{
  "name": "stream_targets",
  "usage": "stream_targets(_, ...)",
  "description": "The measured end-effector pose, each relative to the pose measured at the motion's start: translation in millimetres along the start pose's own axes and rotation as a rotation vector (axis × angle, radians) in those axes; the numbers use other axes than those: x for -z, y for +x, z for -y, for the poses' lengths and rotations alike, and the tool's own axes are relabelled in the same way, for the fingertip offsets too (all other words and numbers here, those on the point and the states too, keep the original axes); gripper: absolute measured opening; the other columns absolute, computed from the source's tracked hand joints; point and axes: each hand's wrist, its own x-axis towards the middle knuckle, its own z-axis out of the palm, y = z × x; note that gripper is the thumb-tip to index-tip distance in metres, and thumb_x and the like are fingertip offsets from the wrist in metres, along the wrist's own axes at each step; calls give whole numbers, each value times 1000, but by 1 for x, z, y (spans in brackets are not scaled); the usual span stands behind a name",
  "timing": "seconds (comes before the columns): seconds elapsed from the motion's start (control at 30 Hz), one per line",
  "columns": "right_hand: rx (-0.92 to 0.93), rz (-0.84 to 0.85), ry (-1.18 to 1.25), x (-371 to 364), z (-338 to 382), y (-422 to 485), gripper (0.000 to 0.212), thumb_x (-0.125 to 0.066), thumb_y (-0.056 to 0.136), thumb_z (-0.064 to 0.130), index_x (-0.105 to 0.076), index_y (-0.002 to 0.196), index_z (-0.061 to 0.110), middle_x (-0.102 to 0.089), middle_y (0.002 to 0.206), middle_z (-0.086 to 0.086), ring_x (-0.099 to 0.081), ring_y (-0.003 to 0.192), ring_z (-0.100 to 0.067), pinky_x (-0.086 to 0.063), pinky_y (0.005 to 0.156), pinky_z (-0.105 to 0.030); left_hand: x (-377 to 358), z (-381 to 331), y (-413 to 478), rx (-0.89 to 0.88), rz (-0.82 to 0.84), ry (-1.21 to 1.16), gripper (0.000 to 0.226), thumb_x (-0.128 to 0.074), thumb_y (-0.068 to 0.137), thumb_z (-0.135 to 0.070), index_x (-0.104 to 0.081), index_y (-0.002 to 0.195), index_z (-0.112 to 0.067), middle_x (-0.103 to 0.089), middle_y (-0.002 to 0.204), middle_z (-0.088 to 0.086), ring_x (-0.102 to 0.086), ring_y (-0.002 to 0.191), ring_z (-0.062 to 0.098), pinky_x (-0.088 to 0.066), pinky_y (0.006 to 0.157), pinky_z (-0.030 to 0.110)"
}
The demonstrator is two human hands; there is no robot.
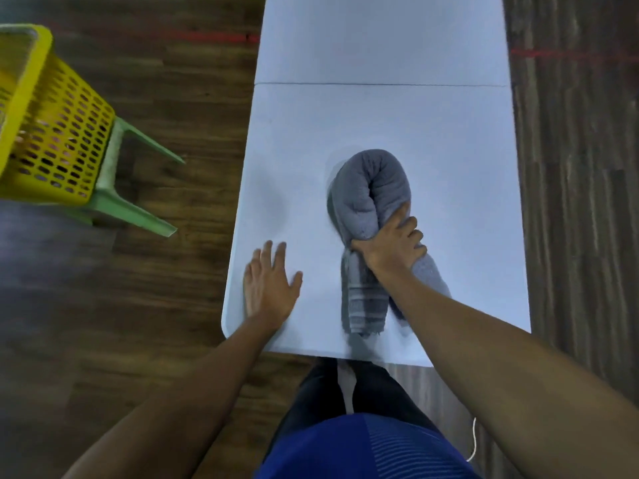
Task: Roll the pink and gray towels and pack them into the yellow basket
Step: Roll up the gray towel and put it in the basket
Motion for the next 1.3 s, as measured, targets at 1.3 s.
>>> stream_targets(1.3, 648, 172, 457, -114, 654, -200, 80, -75, 47, 56, -47, 116, 28, -58, 111, 2, -60, 100, -25, -52, 82, -47, 347, 587, 174, 334, -249, -292, 17, -55, 88, -28, -69, 99, -24, -70, 102, 2, -62, 100, 28, -49, 82, 37)
